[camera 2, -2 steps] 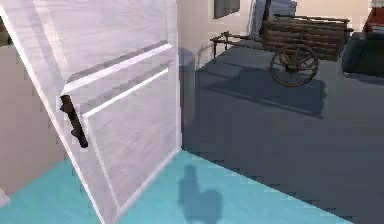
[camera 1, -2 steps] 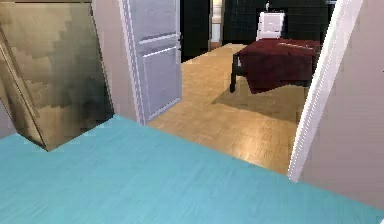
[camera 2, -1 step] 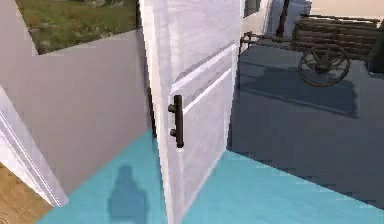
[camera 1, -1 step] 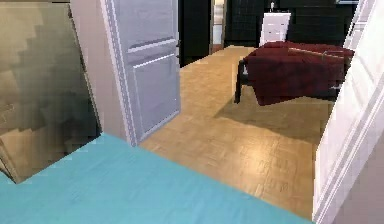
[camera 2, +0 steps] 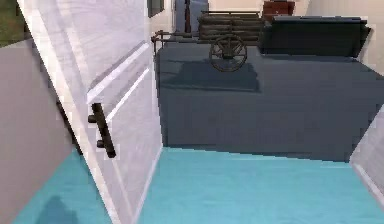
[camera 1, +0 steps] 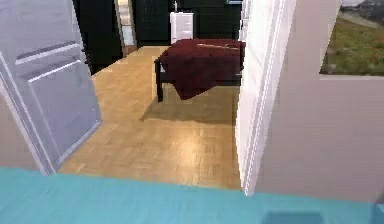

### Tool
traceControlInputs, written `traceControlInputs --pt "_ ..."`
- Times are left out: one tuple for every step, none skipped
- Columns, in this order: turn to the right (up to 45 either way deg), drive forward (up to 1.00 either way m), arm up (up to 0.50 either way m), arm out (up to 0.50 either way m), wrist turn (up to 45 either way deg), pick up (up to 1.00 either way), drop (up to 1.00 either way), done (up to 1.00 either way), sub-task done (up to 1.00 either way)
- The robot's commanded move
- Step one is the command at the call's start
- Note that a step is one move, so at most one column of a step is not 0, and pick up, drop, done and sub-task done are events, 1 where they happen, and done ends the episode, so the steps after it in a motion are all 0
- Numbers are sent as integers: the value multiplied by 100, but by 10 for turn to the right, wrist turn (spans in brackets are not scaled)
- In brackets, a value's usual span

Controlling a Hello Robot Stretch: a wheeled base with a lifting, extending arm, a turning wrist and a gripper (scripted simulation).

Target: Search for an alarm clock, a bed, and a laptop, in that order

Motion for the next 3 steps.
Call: traceControlInputs --pt "0 20 0 0 0 0 0 0 0" --pt "-210 0 0 0 0 0 0 0 0" --pt "0 100 0 0 0 0 0 0 0"
